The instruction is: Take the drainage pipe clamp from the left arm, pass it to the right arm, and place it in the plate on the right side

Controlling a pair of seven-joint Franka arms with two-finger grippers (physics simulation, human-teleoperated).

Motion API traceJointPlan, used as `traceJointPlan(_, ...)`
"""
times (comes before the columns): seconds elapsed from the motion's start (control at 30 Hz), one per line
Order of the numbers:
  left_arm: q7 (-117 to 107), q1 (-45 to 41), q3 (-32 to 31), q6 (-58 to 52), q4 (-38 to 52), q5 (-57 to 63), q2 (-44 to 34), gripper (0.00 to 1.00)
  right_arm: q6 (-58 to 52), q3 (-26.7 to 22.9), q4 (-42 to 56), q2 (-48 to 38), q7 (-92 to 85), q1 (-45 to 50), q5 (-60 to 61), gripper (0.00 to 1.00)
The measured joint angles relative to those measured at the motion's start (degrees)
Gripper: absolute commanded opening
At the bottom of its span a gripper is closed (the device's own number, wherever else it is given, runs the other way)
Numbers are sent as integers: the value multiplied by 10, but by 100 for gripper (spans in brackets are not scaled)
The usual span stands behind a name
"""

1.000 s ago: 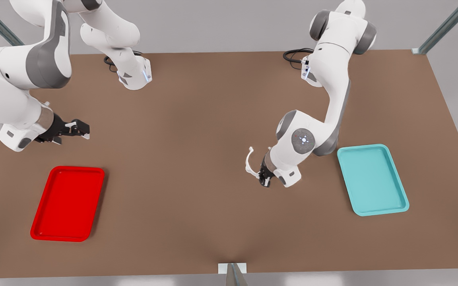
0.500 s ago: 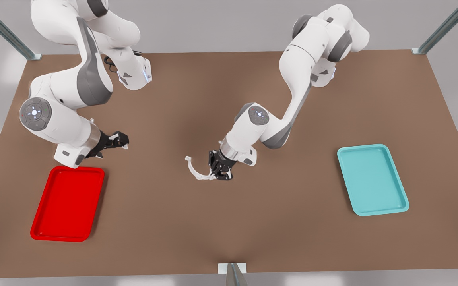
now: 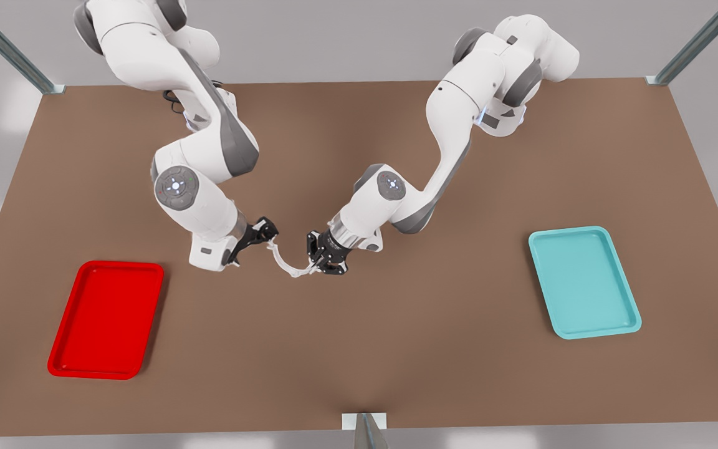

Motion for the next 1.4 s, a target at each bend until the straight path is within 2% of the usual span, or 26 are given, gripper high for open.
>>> traceJointPlan(0.33, 0, 9, 0, -10, 0, -17, -4, 21, 76, 1, 1, 51, 7, 26, 0, 100)
traceJointPlan(0.57, 0, 10, 1, -16, 0, -21, -4, 21, 81, 7, -14, 57, 12, 30, 3, 99)
traceJointPlan(0.6, 0, 10, 1, -17, 0, -22, -4, 21, 81, 8, -14, 57, 12, 29, 4, 74)
traceJointPlan(0.63, 0, 10, 1, -17, 0, -22, -4, 21, 80, 8, -14, 57, 12, 29, 5, 34)
traceJointPlan(0.67, 0, 10, 1, -18, 0, -23, -4, 21, 80, 8, -14, 57, 12, 29, 6, 21)
traceJointPlan(0.83, 0, 9, 1, -18, 0, -25, -4, 21, 79, 8, -15, 58, 5, 28, 17, 21)
traceJointPlan(0.87, 0, 8, 2, -18, 0, -24, -4, 96, 79, 8, -15, 58, 5, 28, 15, 21)
traceJointPlan(0.9, 0, 7, 3, -18, 0, -23, -4, 100, 79, 8, -15, 57, 5, 28, 13, 21)
traceJointPlan(1.07, 0, 7, 5, -18, 0, -12, -12, 100, 80, 8, -15, 57, 7, 27, 8, 21)
traceJointPlan(1.23, 0, 14, 6, -57, 0, -6, -58, 100, 77, 8, -25, 51, 7, 24, 7, 21)
traceJointPlan(1.4, 20, 107, -1, -183, 0, -8, -104, 100, 76, 9, -64, 21, 6, 1, 6, 21)
